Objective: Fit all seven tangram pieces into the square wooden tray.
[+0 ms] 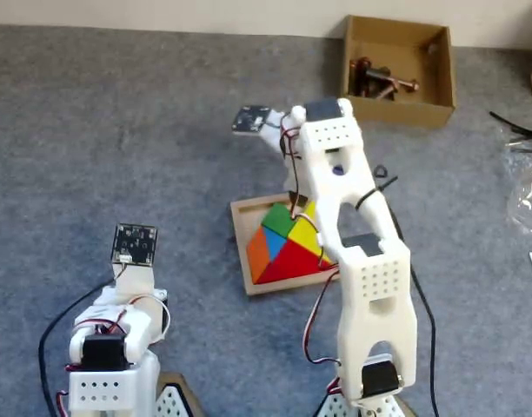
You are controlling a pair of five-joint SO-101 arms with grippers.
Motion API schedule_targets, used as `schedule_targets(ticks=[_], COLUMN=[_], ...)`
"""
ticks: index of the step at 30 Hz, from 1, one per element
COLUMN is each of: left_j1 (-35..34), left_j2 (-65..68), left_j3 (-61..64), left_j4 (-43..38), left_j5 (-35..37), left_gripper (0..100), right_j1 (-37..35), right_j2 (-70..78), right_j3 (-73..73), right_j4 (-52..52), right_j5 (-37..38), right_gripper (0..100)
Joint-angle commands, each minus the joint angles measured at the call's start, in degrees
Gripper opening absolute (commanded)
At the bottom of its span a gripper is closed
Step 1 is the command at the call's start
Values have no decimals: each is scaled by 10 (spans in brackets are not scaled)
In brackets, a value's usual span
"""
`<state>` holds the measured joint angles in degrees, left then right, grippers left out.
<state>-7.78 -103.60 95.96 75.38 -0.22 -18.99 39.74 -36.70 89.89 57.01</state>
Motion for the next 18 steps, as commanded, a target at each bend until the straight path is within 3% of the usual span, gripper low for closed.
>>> schedule_targets(ticks=[1,13,18], left_j1=[-7,-7,-7], left_j2=[-7,-7,-7], left_j3=[13,13,13], left_j4=[3,3,3], left_j5=[3,3,3], left_gripper=[7,7,7], right_j1=[-13,-21,-28], right_j2=[-46,-45,-45], right_j3=[-2,48,93], right_j4=[-13,-9,-12], right_j5=[42,185,215], right_gripper=[6,10,72])
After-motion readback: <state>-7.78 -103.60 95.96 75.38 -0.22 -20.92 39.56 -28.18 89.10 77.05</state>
